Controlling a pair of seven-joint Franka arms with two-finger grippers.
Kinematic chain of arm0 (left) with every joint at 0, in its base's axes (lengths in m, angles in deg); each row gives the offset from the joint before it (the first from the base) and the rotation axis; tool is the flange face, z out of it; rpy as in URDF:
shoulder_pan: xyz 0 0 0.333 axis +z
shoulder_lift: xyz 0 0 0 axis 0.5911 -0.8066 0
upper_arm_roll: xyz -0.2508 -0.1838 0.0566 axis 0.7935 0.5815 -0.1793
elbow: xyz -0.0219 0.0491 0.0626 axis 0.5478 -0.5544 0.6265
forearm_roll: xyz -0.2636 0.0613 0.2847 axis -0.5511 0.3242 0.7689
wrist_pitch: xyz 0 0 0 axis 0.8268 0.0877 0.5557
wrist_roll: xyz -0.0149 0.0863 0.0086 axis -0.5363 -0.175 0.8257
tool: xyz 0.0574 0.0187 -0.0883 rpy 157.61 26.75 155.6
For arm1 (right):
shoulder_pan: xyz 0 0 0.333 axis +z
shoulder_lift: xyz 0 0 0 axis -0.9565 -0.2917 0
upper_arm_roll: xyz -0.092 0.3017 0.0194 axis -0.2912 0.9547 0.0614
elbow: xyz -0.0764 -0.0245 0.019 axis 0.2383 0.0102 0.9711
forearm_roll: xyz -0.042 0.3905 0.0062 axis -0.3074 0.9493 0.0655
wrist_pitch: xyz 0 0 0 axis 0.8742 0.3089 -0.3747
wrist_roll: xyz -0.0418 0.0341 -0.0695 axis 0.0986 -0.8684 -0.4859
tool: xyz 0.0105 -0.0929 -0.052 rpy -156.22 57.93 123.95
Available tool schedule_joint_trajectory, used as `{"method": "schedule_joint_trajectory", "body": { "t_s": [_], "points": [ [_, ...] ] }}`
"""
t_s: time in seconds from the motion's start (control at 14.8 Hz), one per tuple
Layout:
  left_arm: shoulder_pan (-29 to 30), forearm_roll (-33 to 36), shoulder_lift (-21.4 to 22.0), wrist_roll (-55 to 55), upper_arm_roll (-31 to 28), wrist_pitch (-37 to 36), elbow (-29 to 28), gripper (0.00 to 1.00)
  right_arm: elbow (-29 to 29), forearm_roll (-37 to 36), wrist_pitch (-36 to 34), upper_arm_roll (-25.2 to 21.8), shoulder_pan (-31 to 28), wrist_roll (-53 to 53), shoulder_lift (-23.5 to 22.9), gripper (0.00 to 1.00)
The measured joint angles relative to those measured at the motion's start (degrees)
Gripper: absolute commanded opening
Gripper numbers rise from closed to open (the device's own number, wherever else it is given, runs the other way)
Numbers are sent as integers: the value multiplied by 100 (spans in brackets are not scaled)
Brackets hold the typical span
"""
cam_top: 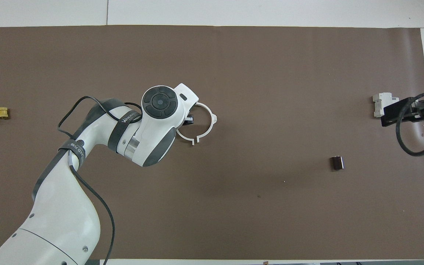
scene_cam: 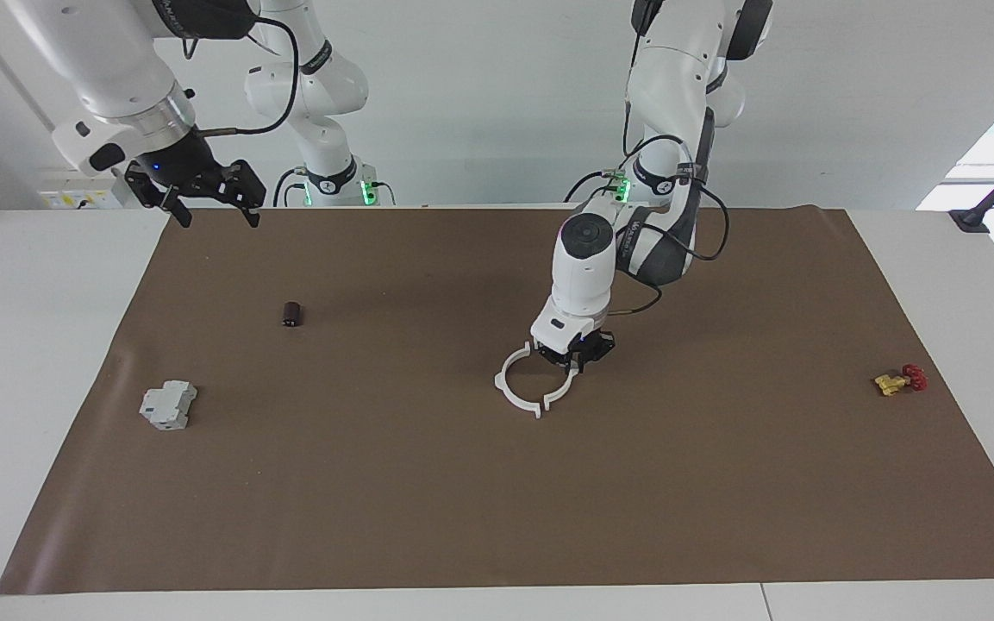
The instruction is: Assemble drain pipe with both arms
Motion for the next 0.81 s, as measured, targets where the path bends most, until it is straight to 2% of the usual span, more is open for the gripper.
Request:
{"method": "schedule_joint_trajectory", "body": {
  "t_s": [0.2,0.81],
  "points": [
    [2,-19,-46,0,-1,27,22,0,196,-4,160,38,10,0,85,100],
    [10,-106,-208,4,-7,127,222,0,230,-10,227,34,0,0,32,100]
  ]
}}
